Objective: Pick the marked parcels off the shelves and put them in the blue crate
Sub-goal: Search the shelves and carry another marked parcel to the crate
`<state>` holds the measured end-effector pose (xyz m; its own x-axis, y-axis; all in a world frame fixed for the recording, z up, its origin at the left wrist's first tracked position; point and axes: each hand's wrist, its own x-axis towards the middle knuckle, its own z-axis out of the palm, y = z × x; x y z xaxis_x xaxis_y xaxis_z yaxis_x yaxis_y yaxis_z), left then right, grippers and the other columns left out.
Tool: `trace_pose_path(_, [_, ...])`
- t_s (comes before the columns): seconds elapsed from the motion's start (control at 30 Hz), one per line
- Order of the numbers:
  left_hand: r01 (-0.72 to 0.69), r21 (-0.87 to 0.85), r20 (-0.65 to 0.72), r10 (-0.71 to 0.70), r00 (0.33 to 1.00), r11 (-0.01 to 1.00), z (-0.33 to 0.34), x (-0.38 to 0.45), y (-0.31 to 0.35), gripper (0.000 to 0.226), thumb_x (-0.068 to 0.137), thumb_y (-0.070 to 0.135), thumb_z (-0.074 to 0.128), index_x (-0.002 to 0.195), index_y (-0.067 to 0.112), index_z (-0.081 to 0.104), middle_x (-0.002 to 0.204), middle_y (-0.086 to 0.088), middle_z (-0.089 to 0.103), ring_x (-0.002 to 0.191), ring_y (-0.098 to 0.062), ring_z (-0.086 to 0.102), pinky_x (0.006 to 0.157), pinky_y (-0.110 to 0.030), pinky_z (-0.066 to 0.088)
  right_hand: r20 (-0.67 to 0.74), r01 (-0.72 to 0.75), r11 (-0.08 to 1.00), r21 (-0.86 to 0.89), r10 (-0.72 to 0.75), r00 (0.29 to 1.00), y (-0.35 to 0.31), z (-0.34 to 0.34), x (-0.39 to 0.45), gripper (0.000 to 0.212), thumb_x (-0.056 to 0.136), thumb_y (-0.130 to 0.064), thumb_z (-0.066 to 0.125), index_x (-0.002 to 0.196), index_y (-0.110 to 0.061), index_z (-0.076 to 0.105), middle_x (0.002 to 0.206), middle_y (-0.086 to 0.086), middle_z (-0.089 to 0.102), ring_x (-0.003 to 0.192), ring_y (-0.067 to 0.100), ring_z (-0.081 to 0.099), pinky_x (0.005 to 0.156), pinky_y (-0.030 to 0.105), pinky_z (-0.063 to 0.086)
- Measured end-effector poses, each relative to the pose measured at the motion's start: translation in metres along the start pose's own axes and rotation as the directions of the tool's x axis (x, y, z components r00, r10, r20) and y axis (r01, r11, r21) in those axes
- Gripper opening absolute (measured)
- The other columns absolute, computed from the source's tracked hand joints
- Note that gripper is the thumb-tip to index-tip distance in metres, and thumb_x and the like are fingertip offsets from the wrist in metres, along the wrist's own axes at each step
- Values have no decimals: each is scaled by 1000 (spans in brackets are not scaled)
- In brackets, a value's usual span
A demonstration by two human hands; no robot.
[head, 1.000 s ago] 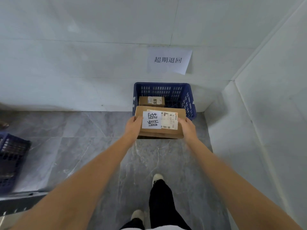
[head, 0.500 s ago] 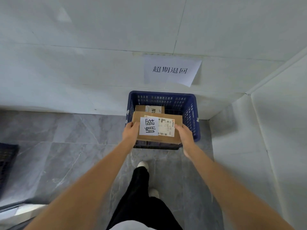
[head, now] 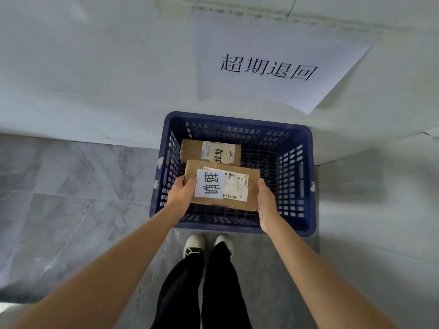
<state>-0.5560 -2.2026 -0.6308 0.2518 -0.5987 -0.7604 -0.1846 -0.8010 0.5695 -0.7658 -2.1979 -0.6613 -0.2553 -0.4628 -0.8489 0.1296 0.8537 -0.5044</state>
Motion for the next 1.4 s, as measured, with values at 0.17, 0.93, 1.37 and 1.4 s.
trace_pose_path(0.17, [126,-121,-21,-129,991,985,28,85,-36,32,100,38,39,113,13,53,113,0,61,100,-22,54,91,-33,42,29,-76,996,-38,77,997,33,21,84,59,98,-60,33,136,-21,54,137,2,57,125,23,53,109,40,38])
trace_pose_path(0.93, [133,89,-247,-108,963,987,48,187,-71,54,97,39,43,141,11,33,127,-14,55,103,-30,58,76,-37,48,231,-70,995,-78,86,969,53,84,190,43,97,-65,26,108,-42,60,130,-4,62,121,16,56,115,44,33])
trace_pose_path(1.37, [-21,354,-29,33,999,935,34,71,-22,51,103,35,29,149,13,28,152,-13,33,132,-31,42,107,-45,37,130,87,965,-249,-55,990,12,54,75,55,103,-51,30,149,-22,38,147,-8,40,136,13,36,109,27,25])
trace_pose_path(1.4, [-55,388,28,48,998,920,23,59,-17,50,103,35,29,149,13,29,152,-12,34,133,-31,42,108,-44,36,117,132,939,-317,-100,988,6,48,57,56,103,-51,31,149,-21,38,152,-5,37,140,15,34,114,30,24])
